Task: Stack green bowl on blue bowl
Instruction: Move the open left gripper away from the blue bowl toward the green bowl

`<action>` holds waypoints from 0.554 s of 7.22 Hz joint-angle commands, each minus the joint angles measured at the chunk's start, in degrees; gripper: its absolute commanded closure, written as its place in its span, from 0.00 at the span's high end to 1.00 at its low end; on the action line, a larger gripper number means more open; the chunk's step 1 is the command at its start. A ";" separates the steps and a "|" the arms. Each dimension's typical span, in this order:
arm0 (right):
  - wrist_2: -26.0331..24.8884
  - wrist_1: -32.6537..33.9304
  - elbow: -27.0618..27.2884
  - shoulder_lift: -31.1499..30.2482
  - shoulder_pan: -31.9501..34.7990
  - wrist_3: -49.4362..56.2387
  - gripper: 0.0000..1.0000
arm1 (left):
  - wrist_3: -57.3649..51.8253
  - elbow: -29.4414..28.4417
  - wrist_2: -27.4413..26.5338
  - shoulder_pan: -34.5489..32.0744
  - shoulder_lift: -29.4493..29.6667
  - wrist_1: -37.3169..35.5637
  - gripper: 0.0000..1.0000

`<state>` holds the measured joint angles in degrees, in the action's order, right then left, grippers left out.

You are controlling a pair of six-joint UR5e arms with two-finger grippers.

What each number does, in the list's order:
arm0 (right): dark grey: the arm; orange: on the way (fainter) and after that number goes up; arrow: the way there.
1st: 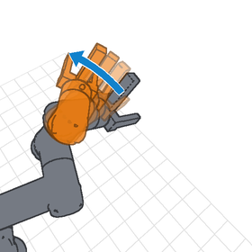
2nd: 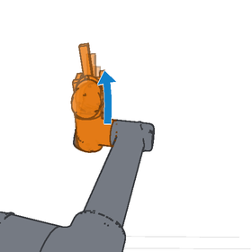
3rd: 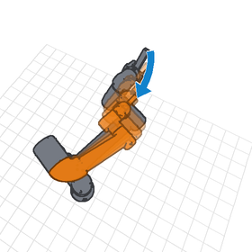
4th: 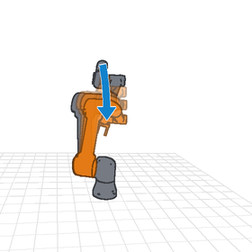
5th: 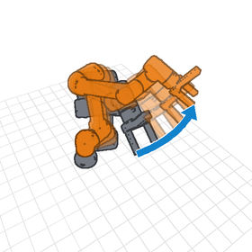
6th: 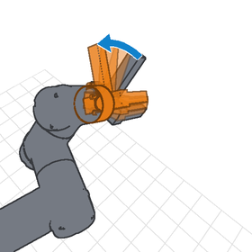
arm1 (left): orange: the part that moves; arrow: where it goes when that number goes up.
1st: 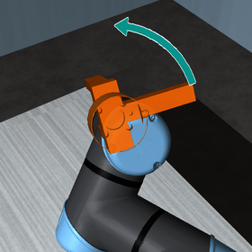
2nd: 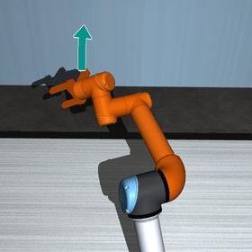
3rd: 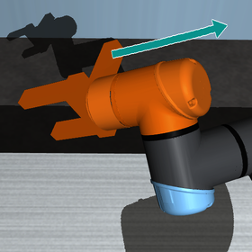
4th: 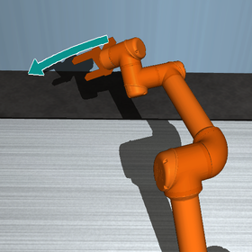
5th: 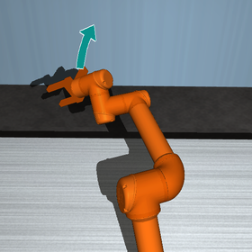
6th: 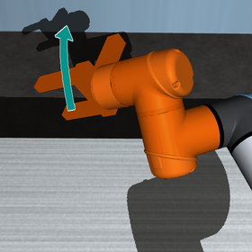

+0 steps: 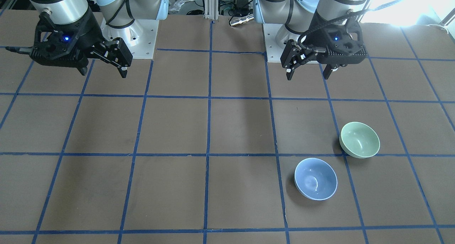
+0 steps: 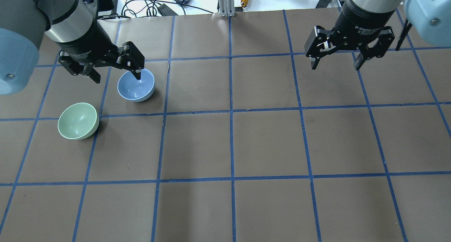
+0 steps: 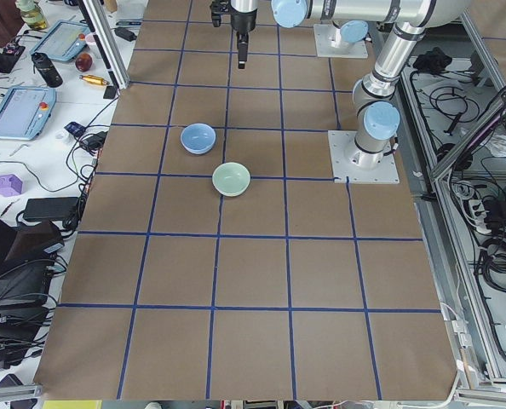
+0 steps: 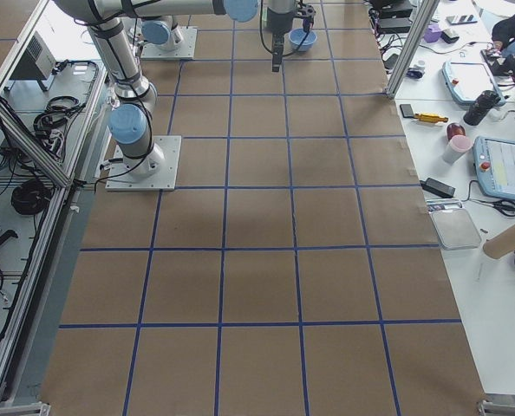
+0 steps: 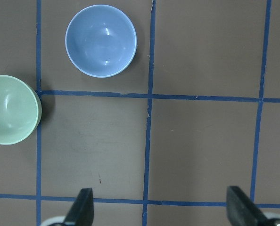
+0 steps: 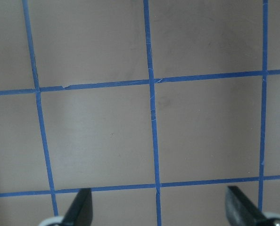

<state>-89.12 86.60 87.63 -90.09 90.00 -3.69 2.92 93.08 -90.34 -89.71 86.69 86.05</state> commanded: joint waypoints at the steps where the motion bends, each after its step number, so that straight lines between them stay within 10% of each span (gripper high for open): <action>1: 0.00 0.06 0.00 0.00 0.00 0.00 1.00 | -0.02 -1.66 0.17 0.32 2.50 -0.70 1.00; 4: 0.00 -0.03 0.00 0.00 0.00 0.00 1.00 | -8.93 -3.35 -1.23 4.85 6.38 -0.70 1.00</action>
<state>-89.12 86.60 87.63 -90.09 90.00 -3.69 -0.55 89.51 -90.58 -88.19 91.85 85.33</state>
